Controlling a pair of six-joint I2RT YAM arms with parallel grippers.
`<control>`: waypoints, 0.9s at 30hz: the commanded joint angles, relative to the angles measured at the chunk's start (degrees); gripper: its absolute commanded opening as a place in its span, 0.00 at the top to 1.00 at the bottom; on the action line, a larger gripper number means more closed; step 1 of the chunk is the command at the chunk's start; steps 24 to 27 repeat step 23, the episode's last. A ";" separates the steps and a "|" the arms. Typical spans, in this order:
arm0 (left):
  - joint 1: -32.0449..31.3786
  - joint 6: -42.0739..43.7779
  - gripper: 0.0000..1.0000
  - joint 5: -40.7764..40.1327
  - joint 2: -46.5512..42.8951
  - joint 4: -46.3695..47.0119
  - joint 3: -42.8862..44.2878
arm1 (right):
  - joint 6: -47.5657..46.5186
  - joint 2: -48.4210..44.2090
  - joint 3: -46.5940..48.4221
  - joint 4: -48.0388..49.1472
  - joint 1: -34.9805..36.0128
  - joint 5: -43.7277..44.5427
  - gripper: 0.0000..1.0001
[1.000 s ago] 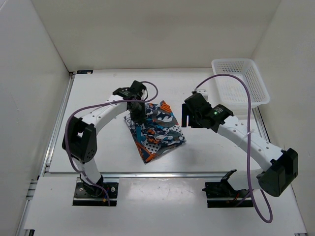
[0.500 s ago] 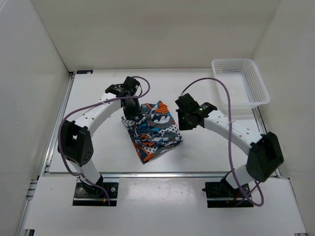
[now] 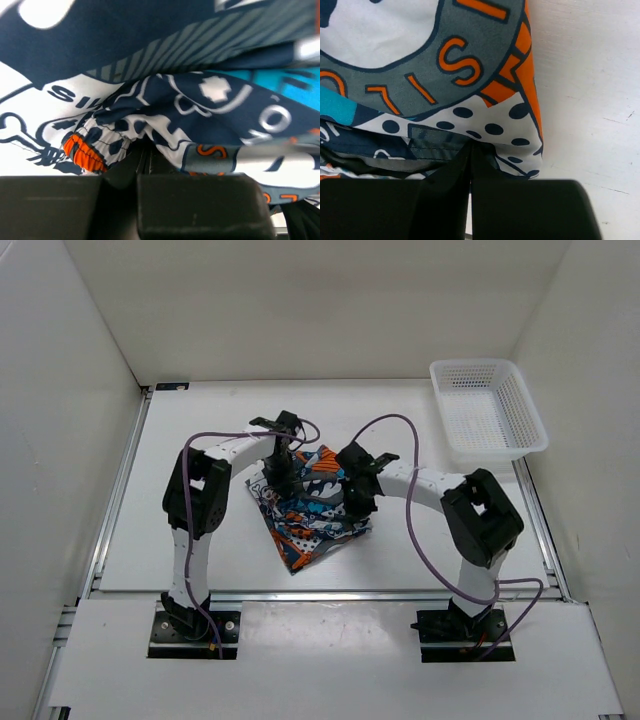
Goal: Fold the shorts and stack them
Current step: Fold the shorts
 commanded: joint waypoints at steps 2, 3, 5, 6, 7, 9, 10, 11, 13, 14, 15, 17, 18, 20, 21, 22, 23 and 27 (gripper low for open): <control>0.09 3.72 0.87 -3.36 -4.76 -2.89 5.24 | -0.01 -7.92 3.44 -2.21 -0.69 4.07 0.96; 0.09 4.77 0.82 -4.15 -6.68 -4.22 8.21 | -0.01 -10.05 4.23 -3.01 -0.69 5.93 0.91; 0.09 5.31 0.72 -7.23 -8.97 -7.29 11.73 | -0.01 -17.25 4.76 -4.76 -1.22 10.85 0.60; 0.09 5.92 0.50 -8.28 -10.37 -10.09 15.06 | -0.53 -19.63 4.76 -6.51 -1.22 13.57 0.44; 0.09 6.62 0.38 -9.42 -13.43 -11.16 16.40 | -0.54 -24.26 4.76 -7.49 -1.74 19.60 0.27; 0.09 7.23 0.11 -9.44 -17.05 -12.66 19.38 | 0.25 -28.51 4.76 -11.08 -2.53 25.52 0.01; 0.09 7.24 0.10 -9.44 -20.90 -13.19 19.92 | 0.25 -32.18 4.76 -12.32 -3.06 28.07 0.01; 0.09 7.24 0.10 -9.44 -23.02 -13.19 19.92 | 1.65 -33.96 4.76 -13.64 -3.94 32.97 0.01; 0.09 7.24 0.08 -9.44 -30.11 -12.06 18.44 | 3.84 -38.44 4.06 -17.94 -4.73 37.57 0.01; 0.09 6.63 0.08 -9.44 -32.60 -11.44 17.30 | 4.73 -39.76 3.37 -19.52 -5.35 39.42 0.01; 0.09 6.63 0.08 -10.05 -35.15 -10.83 15.98 | 5.87 -41.95 2.75 -21.19 -5.35 41.09 0.01; 0.09 4.61 0.08 -10.75 -42.94 -9.60 11.24 | 8.67 -44.07 1.87 -25.59 -5.87 44.79 0.01; 0.09 4.60 0.08 -11.62 -45.52 -8.63 9.40 | 9.82 -46.17 0.91 -26.99 -5.88 45.49 0.01; 0.09 3.20 0.08 -12.68 -53.05 -8.10 3.86 | 11.32 -48.38 -0.50 -29.12 -5.88 46.03 0.01; 0.09 2.50 0.08 -13.82 -55.45 -7.40 1.93 | 11.33 -50.48 -1.38 -29.73 -5.88 44.90 0.01; 0.09 1.97 0.08 -14.35 -57.56 -7.39 -1.40 | 11.33 -51.46 -3.04 -29.73 -5.88 44.89 0.01; 0.09 1.10 0.08 -14.88 -61.50 -7.39 -2.91 | 12.02 -52.25 -3.84 -30.43 -5.88 44.89 0.01; 0.09 1.10 0.08 -14.88 -61.50 -7.39 -2.91 | 12.02 -52.25 -3.84 -30.43 -5.88 44.89 0.01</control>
